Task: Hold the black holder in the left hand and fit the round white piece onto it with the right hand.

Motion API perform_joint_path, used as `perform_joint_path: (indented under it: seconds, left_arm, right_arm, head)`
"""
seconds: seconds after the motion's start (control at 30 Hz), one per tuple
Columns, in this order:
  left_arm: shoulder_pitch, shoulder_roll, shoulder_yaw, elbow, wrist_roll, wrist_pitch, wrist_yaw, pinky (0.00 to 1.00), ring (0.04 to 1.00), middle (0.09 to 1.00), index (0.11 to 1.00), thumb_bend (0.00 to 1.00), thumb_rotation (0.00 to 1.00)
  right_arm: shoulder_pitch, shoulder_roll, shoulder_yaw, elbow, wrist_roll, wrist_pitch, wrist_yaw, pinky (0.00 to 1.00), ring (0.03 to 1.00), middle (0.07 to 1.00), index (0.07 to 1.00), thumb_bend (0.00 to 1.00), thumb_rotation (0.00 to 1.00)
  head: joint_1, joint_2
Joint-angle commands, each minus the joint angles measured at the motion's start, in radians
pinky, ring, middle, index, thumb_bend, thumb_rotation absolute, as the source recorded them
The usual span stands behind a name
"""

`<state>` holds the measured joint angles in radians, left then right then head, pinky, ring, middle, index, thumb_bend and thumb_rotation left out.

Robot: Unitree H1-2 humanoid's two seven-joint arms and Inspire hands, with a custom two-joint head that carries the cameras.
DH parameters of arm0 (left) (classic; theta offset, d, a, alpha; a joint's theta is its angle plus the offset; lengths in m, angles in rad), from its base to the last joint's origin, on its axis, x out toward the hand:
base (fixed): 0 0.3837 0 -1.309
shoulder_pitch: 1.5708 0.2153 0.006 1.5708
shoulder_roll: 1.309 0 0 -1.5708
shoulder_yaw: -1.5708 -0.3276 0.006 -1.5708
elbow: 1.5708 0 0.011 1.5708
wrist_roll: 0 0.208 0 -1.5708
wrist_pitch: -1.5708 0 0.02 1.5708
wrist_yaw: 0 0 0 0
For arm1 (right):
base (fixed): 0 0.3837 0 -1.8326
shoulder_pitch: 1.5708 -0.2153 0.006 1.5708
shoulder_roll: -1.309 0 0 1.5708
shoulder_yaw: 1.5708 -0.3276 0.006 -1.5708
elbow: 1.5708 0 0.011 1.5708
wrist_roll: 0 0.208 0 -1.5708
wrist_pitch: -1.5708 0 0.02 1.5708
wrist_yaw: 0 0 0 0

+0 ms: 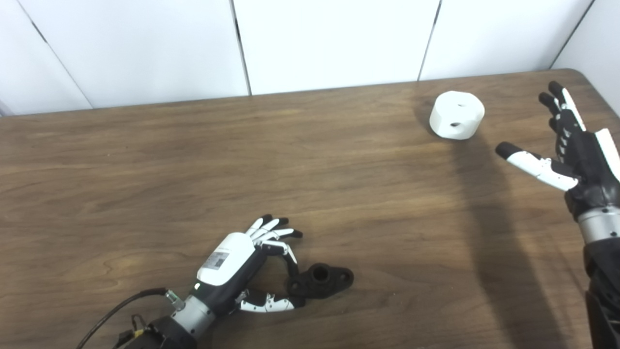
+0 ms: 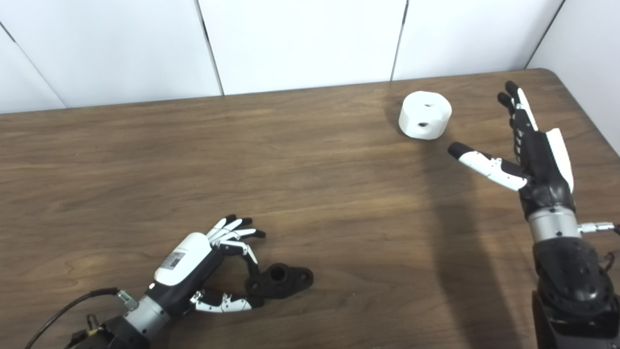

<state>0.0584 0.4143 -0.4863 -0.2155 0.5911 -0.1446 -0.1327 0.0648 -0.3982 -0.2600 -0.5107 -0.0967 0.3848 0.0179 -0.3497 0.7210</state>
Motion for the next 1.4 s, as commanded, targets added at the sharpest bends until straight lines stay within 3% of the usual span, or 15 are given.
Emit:
perform_joint_path:
  seconds: [0.0, 0.1, 0.2, 0.4, 0.5, 0.63, 0.87, 1.03, 1.37]
  left_arm:
    - [0.037, 0.010, -0.037, 0.079, 0.065, 0.019, -0.066, 1.00, 0.959, 0.848, 0.488, 0.52, 0.06]
    - [0.039, 0.010, -0.036, 0.094, 0.065, 0.003, -0.054, 1.00, 0.960, 0.848, 0.488, 0.52, 0.06]
    - [0.041, 0.011, -0.036, 0.101, 0.070, -0.005, -0.049, 1.00, 0.959, 0.846, 0.488, 0.52, 0.06]
    - [0.050, 0.011, -0.038, 0.097, 0.072, -0.011, -0.039, 1.00, 0.959, 0.845, 0.487, 0.52, 0.06]
    - [0.054, 0.012, -0.041, 0.094, 0.075, -0.010, -0.036, 1.00, 0.957, 0.845, 0.488, 0.52, 0.06]
    - [0.059, 0.013, -0.042, 0.091, 0.076, -0.009, -0.036, 1.00, 0.959, 0.845, 0.488, 0.52, 0.06]
    - [0.062, 0.016, -0.044, 0.094, 0.072, -0.014, -0.035, 1.00, 0.968, 0.850, 0.488, 0.52, 0.06]
    - [0.063, 0.015, -0.046, 0.107, 0.083, -0.024, -0.022, 1.00, 0.962, 0.848, 0.488, 0.52, 0.06]
    - [0.068, 0.015, -0.046, 0.122, 0.090, -0.036, -0.007, 1.00, 0.958, 0.845, 0.487, 0.52, 0.06]
  right_arm:
    - [-0.066, -0.068, -0.002, -0.009, -0.043, 0.005, 0.014, 1.00, 1.000, 0.956, 0.977, 0.85, 0.38]
    - [-0.119, -0.127, 0.024, 0.010, -0.111, 0.053, 0.043, 1.00, 0.999, 0.954, 0.966, 0.87, 0.32]
    - [-0.177, -0.190, 0.062, 0.043, -0.213, 0.083, 0.111, 1.00, 0.987, 0.941, 0.962, 0.89, 0.32]
    - [-0.292, -0.232, 0.095, 0.129, -0.370, 0.085, 0.265, 0.96, 0.961, 0.924, 0.946, 0.91, 0.26]
    - [-0.341, -0.239, 0.113, 0.177, -0.428, 0.085, 0.302, 0.89, 0.939, 0.908, 0.910, 0.94, 0.19]
    - [-0.390, -0.262, 0.152, 0.247, -0.509, 0.084, 0.350, 0.87, 0.946, 0.905, 0.905, 0.95, 0.22]
    - [-0.490, -0.294, 0.235, 0.372, -0.627, 0.085, 0.462, 0.93, 0.960, 0.875, 0.913, 0.94, 0.27]
    - [-0.564, -0.295, 0.289, 0.448, -0.717, 0.085, 0.527, 0.92, 0.947, 0.833, 0.886, 0.94, 0.28]
    - [-0.665, -0.269, 0.358, 0.580, -0.764, 0.084, 0.563, 0.94, 0.958, 0.844, 0.870, 0.97, 0.30]
  head:
    - [-0.013, -0.014]
    - [-0.030, -0.043]
    - [-0.033, -0.047]
    - [-0.030, -0.057]
    - [-0.027, -0.062]
    - [-0.030, -0.072]
    - [-0.032, -0.075]
    - [-0.047, -0.098]
    - [-0.053, -0.123]
